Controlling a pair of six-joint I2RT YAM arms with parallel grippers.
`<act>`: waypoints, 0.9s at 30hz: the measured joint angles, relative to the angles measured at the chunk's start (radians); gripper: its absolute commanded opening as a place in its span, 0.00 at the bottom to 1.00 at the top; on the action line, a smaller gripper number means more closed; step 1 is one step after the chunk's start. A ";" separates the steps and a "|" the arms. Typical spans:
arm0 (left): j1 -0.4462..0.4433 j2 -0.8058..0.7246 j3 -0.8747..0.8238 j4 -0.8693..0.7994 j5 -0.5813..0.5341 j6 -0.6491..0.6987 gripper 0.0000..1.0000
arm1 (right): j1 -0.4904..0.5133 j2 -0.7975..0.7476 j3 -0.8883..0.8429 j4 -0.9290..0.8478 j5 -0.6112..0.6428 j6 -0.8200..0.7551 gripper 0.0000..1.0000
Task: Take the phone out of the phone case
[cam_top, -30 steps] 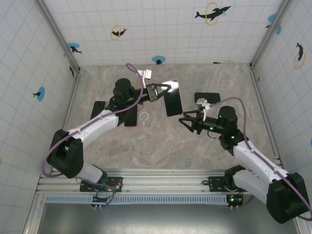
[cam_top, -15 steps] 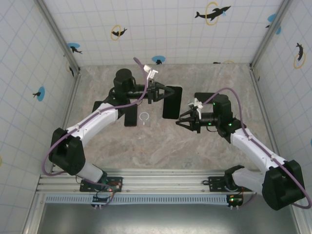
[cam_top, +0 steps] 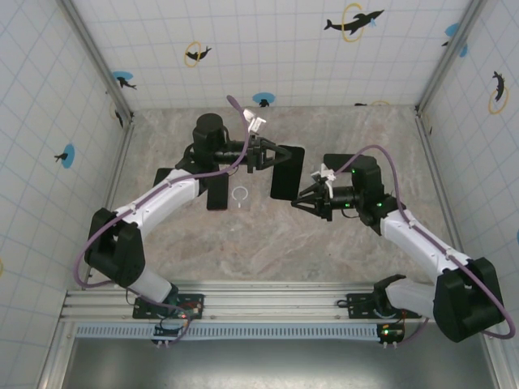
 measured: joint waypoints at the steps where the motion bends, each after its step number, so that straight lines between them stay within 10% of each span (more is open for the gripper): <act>1: 0.000 0.001 0.001 0.003 0.001 -0.004 0.00 | 0.000 0.003 0.002 -0.002 -0.003 -0.003 0.18; 27: -0.005 0.001 0.007 0.128 0.034 -0.117 0.00 | 0.035 -0.045 0.068 -0.125 0.172 -0.216 0.05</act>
